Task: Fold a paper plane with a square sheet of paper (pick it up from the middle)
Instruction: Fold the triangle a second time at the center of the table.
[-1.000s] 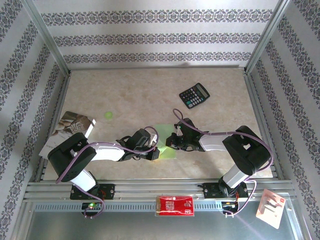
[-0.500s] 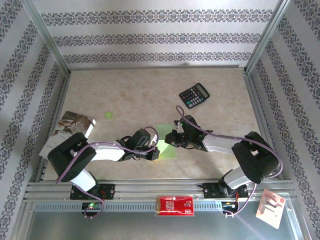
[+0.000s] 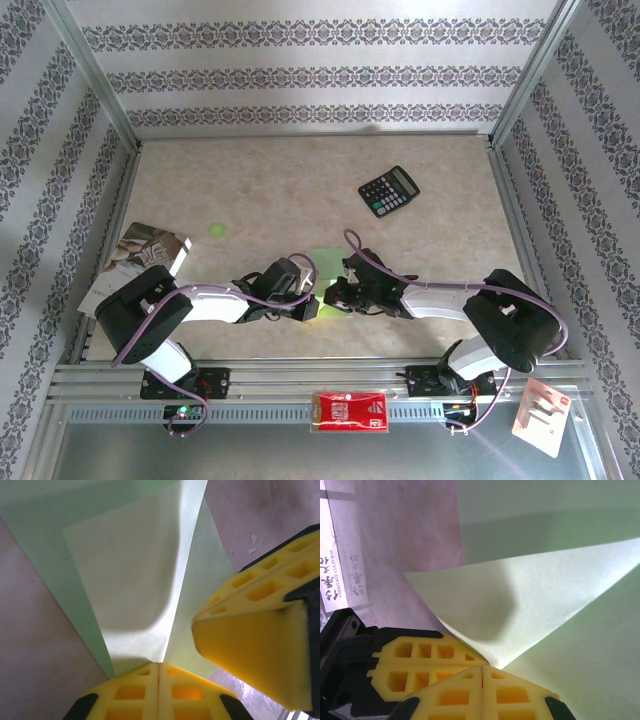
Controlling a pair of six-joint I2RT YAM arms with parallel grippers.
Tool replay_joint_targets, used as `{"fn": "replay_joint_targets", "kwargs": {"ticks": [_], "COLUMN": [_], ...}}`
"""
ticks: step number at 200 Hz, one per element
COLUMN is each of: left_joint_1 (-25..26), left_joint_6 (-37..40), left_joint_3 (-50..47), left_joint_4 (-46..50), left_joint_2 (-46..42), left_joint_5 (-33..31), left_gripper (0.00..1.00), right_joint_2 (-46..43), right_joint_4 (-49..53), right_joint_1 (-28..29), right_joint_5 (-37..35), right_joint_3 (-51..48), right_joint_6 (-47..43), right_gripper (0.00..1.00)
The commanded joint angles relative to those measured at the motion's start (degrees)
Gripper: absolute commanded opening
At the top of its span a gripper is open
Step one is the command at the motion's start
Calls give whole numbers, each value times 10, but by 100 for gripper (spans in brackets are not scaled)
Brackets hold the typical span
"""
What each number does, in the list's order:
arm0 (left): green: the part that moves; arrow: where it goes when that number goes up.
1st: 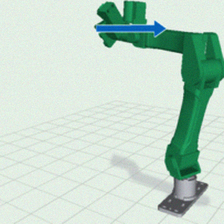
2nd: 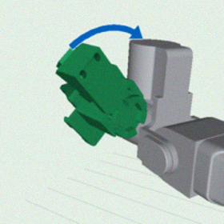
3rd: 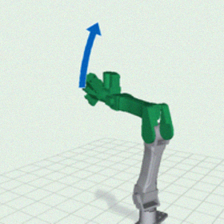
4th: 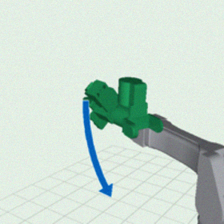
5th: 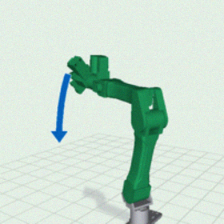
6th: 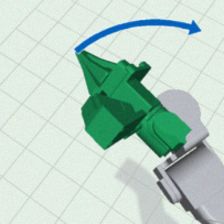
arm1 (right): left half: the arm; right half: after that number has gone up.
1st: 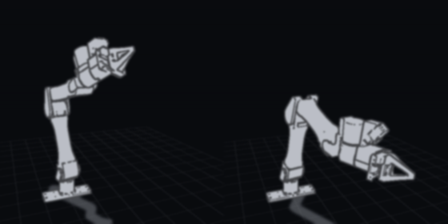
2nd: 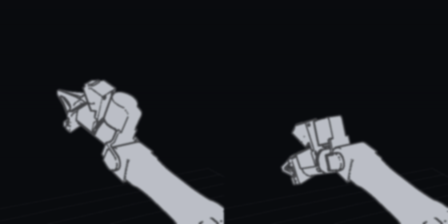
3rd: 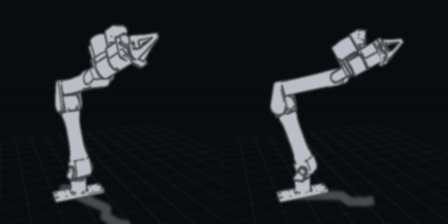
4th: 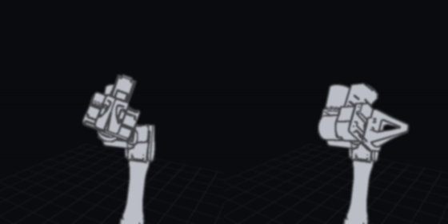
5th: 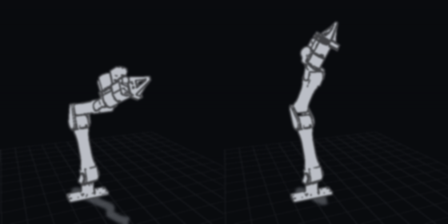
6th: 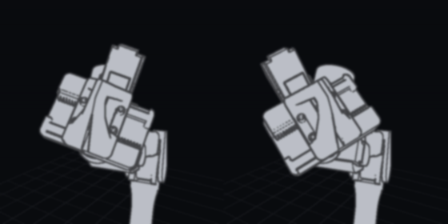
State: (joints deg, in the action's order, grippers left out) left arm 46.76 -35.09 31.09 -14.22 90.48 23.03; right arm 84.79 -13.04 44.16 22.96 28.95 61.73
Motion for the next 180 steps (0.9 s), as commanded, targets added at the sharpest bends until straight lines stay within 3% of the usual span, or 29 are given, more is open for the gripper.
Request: {"fn": "replay_joint_targets", "kwargs": {"ticks": [1, 80, 180], "left_joint_1": [-2, -2, -1], "left_joint_6": [-5, -2, 10], "left_joint_3": [-31, -32, -36], "left_joint_4": [86, 89, 107], "left_joint_2": [15, 13, 18], "left_joint_5": [-29, -31, -42], "left_gripper": [0, 0, 0], "right_joint_2": [16, 44, 74], "right_joint_4": [-28, -49, -8], "right_joint_1": [8, 25, -23], "right_joint_5": [-13, -14, -13], "right_joint_3": [-8, -6, 19], "right_joint_6": [21, 35, -1], "right_gripper": [0, 0, 0]}}
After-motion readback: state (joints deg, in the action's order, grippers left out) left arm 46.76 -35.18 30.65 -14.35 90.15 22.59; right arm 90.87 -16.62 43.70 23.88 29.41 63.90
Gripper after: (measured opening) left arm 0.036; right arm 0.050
